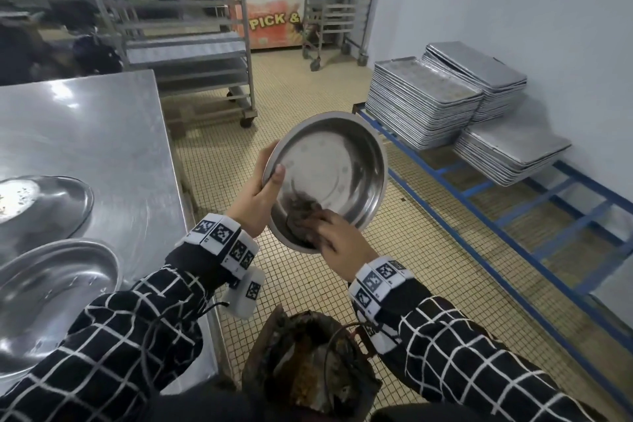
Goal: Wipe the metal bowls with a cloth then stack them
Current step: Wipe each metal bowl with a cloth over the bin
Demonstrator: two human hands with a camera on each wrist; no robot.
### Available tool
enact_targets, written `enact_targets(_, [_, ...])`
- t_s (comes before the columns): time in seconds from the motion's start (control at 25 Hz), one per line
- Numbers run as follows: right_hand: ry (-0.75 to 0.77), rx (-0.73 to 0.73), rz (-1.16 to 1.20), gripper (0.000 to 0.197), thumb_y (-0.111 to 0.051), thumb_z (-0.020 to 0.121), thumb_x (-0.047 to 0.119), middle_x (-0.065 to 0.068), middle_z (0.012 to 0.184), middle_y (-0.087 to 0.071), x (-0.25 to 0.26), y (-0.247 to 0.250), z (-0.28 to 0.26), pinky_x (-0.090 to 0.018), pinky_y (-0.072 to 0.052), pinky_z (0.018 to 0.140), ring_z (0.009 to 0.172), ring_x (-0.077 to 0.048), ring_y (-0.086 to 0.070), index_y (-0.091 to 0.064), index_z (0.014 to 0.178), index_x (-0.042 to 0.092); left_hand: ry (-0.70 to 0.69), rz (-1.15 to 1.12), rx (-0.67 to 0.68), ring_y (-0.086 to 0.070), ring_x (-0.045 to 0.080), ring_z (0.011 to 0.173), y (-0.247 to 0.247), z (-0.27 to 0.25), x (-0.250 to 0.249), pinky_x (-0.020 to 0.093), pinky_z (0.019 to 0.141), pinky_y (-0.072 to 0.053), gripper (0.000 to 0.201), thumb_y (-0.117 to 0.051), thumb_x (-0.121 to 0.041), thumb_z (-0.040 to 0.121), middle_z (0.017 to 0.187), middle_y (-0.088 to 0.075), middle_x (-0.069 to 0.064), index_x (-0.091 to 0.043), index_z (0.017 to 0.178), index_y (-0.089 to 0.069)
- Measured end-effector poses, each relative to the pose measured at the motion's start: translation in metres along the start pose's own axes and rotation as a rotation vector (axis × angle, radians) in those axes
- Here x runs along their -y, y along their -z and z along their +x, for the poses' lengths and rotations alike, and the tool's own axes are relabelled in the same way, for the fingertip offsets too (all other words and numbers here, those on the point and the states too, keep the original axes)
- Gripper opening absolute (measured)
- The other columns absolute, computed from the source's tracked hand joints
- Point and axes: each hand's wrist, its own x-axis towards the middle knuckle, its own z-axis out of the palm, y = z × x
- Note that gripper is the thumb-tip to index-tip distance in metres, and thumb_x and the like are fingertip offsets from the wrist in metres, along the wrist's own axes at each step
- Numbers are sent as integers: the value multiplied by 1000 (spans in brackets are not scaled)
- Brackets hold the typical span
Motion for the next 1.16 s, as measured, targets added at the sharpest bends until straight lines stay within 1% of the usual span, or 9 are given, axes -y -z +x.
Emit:
enact_targets(0.16, [-60,110,-101,22,-50,95,15,-1,109,-58,-10,18,-10,-24,-45,87,96,-12,-54,-63,112,8,-9,195,-24,-66,22,92,0,-4,7,33,67,-59,42,-34,-43,97,117,-55,5,-42,138,-23])
enact_targets(0.36, [-485,-362,352,32,-42,99,34,8,110,-62,29,10,-14,-16,-49,83,101,-7,-60,-56,124,21,6,176,-81,-59,12,96,-8,-9,10,25,75,-54,37,-33,-36,100,114,-51,-4,-46,133,-22])
enact_targets(0.52, [-138,-122,297,45,-31,98,50,2,118,-62,57,-28,-9,-34,-50,92,105,-13,-60,-49,129,22,1,-14,-95,-59,13,100,-19,-10,2,24,78,-53,26,-34,-39,99,112,-54,-3,-44,124,-30])
enact_targets(0.64, [-55,40,-139,65,-10,96,57,1,148,-40,13,-25,-15,-42,-28,113,141,-19,-28,-34,145,22,1,-28,-76,-62,27,99,-8,-6,-4,47,81,-55,27,-34,-41,97,111,-56,1,-42,125,-35])
enact_targets(0.72, [-77,96,-365,79,8,90,62,1,154,-29,-12,-15,-18,-45,-17,117,146,-21,-13,-29,147,23,5,-13,-55,-66,33,93,-4,-7,-3,59,76,-54,32,-36,-42,97,110,-58,4,-40,128,-34])
enact_targets(0.84, [-86,77,-255,68,4,92,59,3,156,-25,-1,-21,-10,-41,-7,120,146,-19,-10,-21,149,32,-6,27,-81,-62,24,103,-6,-9,-2,54,85,-53,31,-35,-46,93,116,-56,-1,-49,123,-34])
enact_targets(0.96, [-116,-66,-51,53,-14,99,50,8,149,-38,29,-35,-6,-35,-18,118,142,-11,-25,-34,145,32,-30,39,-74,-60,19,108,-6,-7,-6,47,89,-53,36,-36,-47,94,118,-56,-5,-44,130,-34])
enact_targets(1.04, [-122,-108,-185,56,-12,99,51,8,145,-44,24,-32,-10,-38,-23,116,139,-15,-30,-41,142,29,-53,13,-60,-63,15,101,-2,-4,-12,39,81,-56,37,-37,-43,97,114,-57,-5,-37,132,-33])
enact_targets(1.16, [-183,-65,-495,59,-8,98,48,0,151,-36,-4,-11,-13,-42,-9,119,145,-26,-15,-36,145,25,-38,1,-51,-67,14,91,4,-2,-14,39,73,-58,38,-37,-40,99,110,-59,-5,-31,135,-32])
